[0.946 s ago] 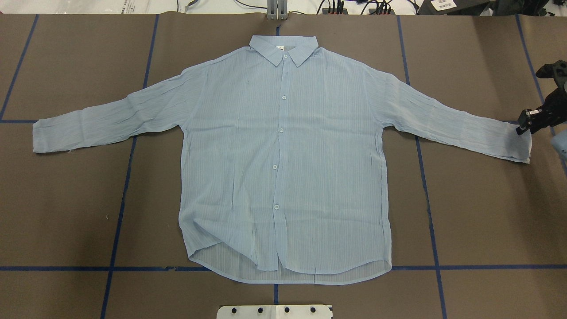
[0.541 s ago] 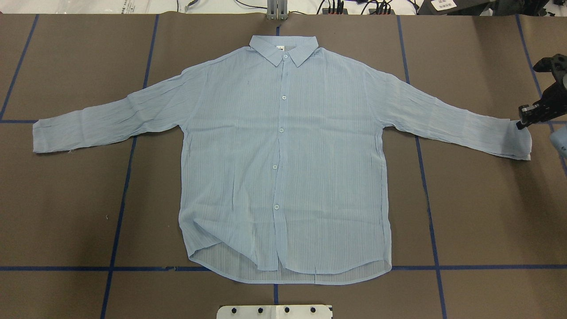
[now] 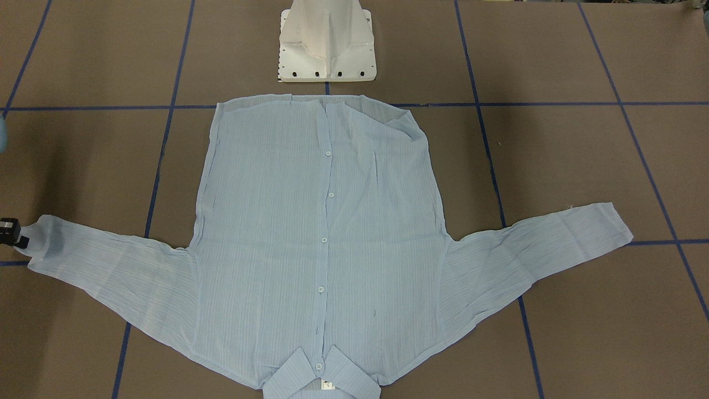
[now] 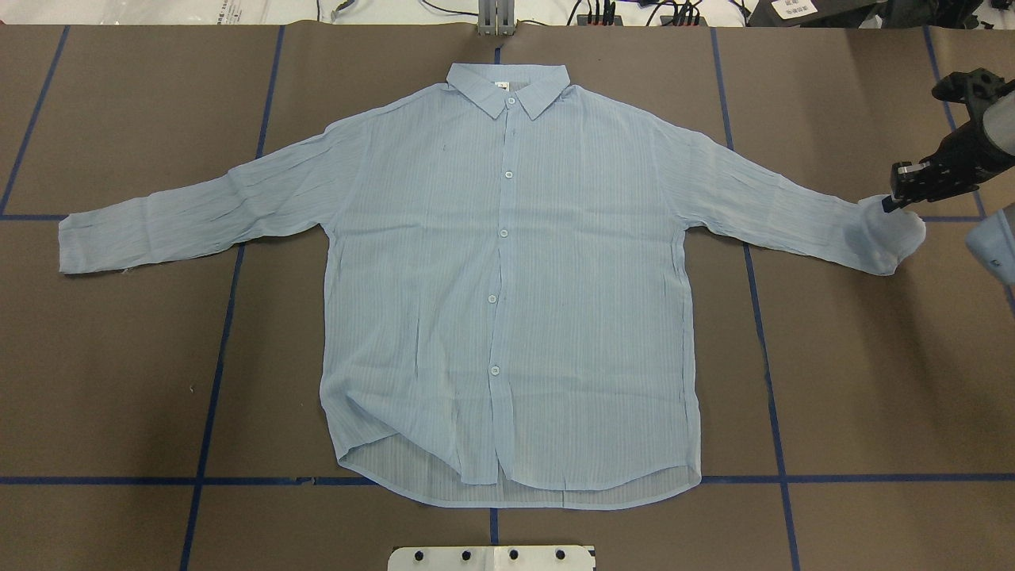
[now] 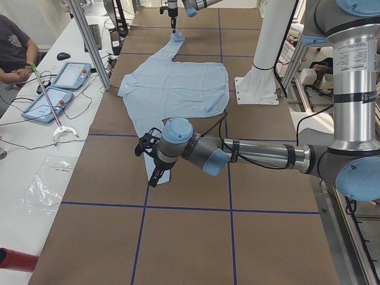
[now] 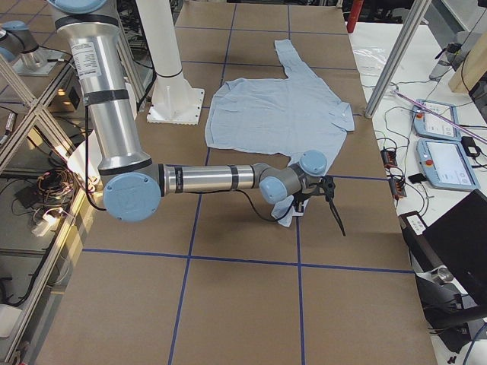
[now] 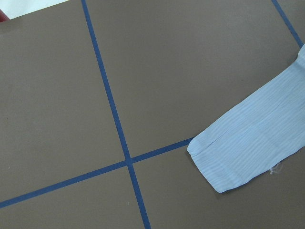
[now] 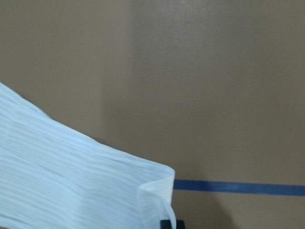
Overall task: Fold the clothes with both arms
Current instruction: 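Reach the right gripper to the sleeve cuff nearest it and grasp, then carry the held sleeve across the shirt chest toward the collar, release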
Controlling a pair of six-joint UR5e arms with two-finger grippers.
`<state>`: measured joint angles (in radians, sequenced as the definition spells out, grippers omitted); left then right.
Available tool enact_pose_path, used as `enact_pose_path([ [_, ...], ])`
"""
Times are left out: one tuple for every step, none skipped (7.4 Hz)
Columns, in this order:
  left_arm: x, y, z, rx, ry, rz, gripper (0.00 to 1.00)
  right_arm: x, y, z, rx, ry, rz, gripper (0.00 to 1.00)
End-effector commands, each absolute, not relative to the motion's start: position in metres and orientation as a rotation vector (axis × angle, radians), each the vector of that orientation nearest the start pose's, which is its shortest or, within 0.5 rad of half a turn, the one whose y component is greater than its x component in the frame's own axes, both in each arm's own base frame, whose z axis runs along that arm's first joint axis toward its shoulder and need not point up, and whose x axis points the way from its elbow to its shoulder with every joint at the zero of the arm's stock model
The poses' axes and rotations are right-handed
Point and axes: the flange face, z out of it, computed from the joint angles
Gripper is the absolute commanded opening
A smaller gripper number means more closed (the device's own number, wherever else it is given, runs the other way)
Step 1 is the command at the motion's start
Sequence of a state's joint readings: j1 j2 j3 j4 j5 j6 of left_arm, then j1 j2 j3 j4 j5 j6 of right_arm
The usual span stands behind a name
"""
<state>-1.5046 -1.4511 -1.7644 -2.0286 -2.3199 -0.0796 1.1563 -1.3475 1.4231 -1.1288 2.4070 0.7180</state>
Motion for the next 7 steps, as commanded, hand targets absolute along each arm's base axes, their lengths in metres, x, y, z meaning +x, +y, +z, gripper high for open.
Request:
enact_pose_path([
  [-0.034,-0.467,0.567,0.457,0.765,0.191,0.98,-0.303,-0.567,0.426,-0.107,-1.023,0.215,0.0],
  [-0.033,-0.468,0.57,0.453,0.766,0.191,0.98,-0.374,-0.561,0.369,-0.131,-1.035,0.26,0.0],
  [-0.033,-0.469,0.571,0.451,0.765,0.191,0.98,-0.413,-0.569,0.316,-0.124,-1.054,0.341,0.0],
  [-0.033,-0.47,0.572,0.451,0.764,0.191,0.98,-0.466,-0.59,0.252,-0.15,-1.07,0.437,0.0],
  [-0.033,-0.471,0.572,0.449,0.767,0.19,0.98,-0.521,-0.609,0.187,-0.135,-1.075,0.518,0.0],
  [-0.033,-0.472,0.577,0.443,0.767,0.188,0.98,-0.562,-0.612,0.142,-0.095,-1.076,0.525,0.0],
  [-0.033,-0.472,0.58,0.446,0.767,0.189,0.98,-0.581,-0.602,0.128,-0.082,-1.079,0.512,0.0],
])
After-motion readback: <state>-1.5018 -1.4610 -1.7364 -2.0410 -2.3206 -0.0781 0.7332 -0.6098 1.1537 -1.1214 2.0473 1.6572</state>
